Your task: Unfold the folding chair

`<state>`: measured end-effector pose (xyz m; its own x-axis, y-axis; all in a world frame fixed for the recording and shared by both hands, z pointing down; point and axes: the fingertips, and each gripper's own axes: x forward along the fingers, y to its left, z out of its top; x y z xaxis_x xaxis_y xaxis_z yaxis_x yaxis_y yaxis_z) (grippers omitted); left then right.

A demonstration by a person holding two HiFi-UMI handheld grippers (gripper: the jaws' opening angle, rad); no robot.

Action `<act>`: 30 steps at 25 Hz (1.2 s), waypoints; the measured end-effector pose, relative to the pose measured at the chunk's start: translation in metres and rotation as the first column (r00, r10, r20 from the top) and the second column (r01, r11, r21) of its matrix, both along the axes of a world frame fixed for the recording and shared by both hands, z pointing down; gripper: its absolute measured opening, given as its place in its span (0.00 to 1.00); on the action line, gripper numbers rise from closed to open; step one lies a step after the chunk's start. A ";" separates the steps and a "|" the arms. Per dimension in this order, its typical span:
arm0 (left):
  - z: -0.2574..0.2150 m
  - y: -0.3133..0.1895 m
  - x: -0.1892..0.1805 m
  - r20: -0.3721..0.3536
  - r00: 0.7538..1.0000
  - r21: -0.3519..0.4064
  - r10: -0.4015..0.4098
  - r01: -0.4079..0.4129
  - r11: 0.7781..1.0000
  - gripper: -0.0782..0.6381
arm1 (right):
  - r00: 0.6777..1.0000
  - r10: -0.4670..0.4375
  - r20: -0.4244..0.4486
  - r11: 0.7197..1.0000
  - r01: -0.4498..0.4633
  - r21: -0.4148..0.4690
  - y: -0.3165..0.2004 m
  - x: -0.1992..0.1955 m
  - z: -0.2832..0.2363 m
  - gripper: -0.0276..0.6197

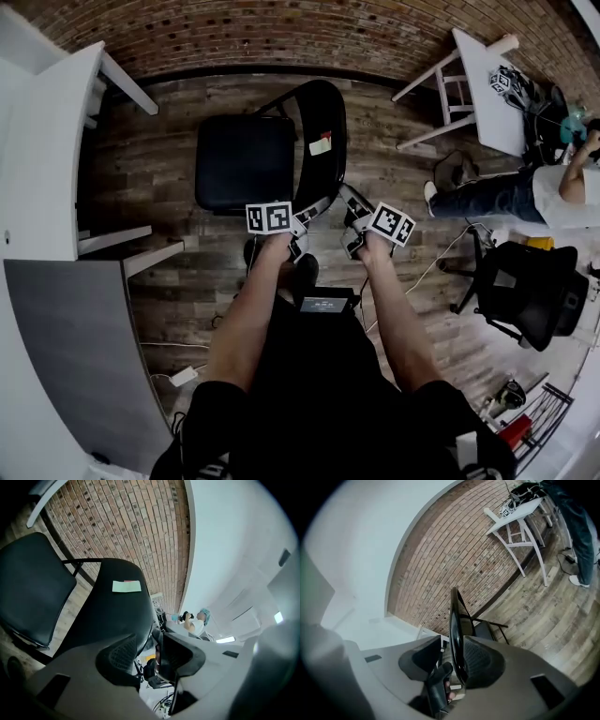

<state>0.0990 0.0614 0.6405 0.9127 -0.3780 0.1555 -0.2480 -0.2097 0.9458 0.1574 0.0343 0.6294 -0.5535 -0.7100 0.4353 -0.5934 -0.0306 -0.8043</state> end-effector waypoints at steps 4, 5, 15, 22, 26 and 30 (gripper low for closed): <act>-0.014 0.014 0.008 0.017 0.999 0.015 -0.045 0.045 0.999 0.37 | 0.995 -0.082 0.065 0.997 0.081 0.019 0.023 -0.002 -0.008 0.28; -0.017 0.019 0.010 0.020 0.998 0.021 -0.056 0.055 0.998 0.37 | 0.991 -0.107 0.079 0.994 0.105 0.023 0.030 -0.004 -0.010 0.28; -0.031 0.085 -0.003 0.077 0.989 0.045 -0.129 0.126 0.991 0.37 | 0.937 -0.301 0.178 0.953 0.300 0.031 0.088 -0.026 -0.012 0.28; -0.044 0.135 -0.048 0.081 0.980 0.062 -0.183 0.178 0.982 0.36 | 0.895 -0.383 0.227 0.922 0.385 0.037 0.138 -0.041 -0.022 0.28; -0.055 0.160 -0.071 0.059 0.980 0.063 -0.190 0.186 0.981 0.35 | 0.894 -0.393 0.217 0.919 0.392 0.050 0.157 -0.049 -0.033 0.28; -0.072 0.186 -0.087 -0.006 0.987 0.064 -0.162 0.162 0.985 0.34 | 0.889 -0.410 0.201 0.912 0.405 0.071 0.186 -0.067 -0.054 0.28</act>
<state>0.0120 0.2470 0.5687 0.8387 -0.5300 0.1255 -0.2830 -0.2271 0.9318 0.0908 0.2206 0.5758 -0.8721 -0.4122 0.2638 -0.3693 0.2005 -0.9074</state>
